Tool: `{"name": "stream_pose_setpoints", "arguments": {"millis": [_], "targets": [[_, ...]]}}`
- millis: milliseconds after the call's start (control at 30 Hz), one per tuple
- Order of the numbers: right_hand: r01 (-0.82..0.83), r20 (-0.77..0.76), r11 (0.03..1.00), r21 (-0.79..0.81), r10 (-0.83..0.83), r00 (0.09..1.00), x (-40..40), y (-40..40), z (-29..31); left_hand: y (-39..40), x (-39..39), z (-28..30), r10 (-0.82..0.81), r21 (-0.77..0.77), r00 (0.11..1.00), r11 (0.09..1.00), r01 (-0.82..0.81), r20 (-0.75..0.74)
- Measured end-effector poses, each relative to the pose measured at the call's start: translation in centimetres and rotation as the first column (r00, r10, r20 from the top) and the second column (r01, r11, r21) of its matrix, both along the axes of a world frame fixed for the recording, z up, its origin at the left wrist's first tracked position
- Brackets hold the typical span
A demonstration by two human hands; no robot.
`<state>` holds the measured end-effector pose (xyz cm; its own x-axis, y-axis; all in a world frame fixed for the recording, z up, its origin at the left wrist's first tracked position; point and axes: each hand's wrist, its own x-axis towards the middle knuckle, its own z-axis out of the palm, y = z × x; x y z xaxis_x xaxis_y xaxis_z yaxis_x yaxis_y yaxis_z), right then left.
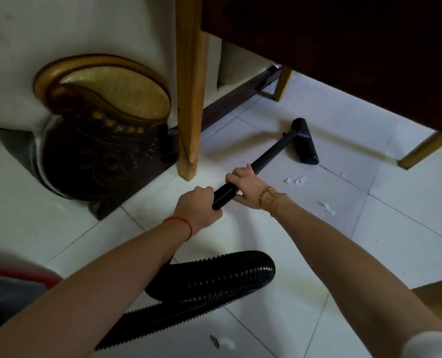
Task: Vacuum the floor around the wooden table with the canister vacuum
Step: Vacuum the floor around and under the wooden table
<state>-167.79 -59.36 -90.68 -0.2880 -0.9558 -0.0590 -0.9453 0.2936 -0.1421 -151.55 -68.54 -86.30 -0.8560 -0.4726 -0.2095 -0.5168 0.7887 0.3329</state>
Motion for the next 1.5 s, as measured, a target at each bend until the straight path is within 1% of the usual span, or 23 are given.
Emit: {"name": "stream_pose_setpoints", "arguments": {"millis": [200, 367, 533, 633, 700, 733, 800, 900, 1100, 1300, 1500], "targets": [[0.039, -0.031, 0.999, -0.011, -0.040, 0.999, -0.3, -0.6, 0.6, -0.7, -0.7, 0.3, -0.032, -0.041, 0.999, 0.999, 0.031, -0.036], [0.004, -0.047, 0.998, -0.069, -0.008, 0.999, 2.5, -3.5, 1.7, -3.1, 2.1, 1.6, 0.010, -0.082, 0.999, 0.997, -0.013, -0.034], [-0.043, -0.036, 0.992, -0.115, 0.040, 0.999, 6.2, -6.7, 2.4, -5.8, 5.8, 2.5, 0.042, -0.132, 0.999, 0.990, -0.042, 0.002], [-0.099, -0.079, 0.981, -0.166, 0.087, 0.993, 7.8, -7.7, 3.0, -6.7, 7.5, 3.2, 0.066, -0.191, 0.998, 0.980, -0.060, 0.023], [-0.140, -0.151, 0.971, -0.193, 0.112, 0.982, 8.4, -8.1, 3.1, -7.1, 7.9, 3.4, 0.075, -0.224, 0.997, 0.972, -0.067, 0.029], [-0.147, -0.180, 0.969, -0.201, 0.111, 0.977, 8.6, -8.2, 3.0, -7.2, 8.0, 3.4, 0.076, -0.231, 0.997, 0.971, -0.066, 0.031], [-0.117, -0.188, 0.973, -0.199, 0.079, 0.979, 8.7, -8.2, 2.8, -7.4, 7.7, 3.3, 0.070, -0.235, 0.997, 0.970, -0.061, 0.029], [-0.072, -0.177, 0.983, -0.169, 0.042, 0.983, 7.8, -7.8, 2.4, -7.1, 6.6, 2.8, 0.048, -0.250, 0.999, 0.967, -0.043, 0.015], [-0.062, -0.171, 0.992, -0.107, 0.043, 0.984, 3.8, -6.0, 1.1, -5.2, 2.7, 0.8, 0.011, -0.248, 1.000, 0.969, -0.007, 0.013], [-0.067, -0.165, 0.993, -0.093, 0.051, 0.985, -0.8, -4.1, -0.5, -3.3, -1.4, -1.0, -0.008, -0.227, 1.000, 0.974, 0.006, -0.009], [-0.017, -0.170, 0.996, -0.085, 0.003, 0.985, -3.5, -3.1, -1.0, -2.7, -4.9, -1.9, -0.023, -0.225, 0.999, 0.974, 0.016, -0.031]]}}
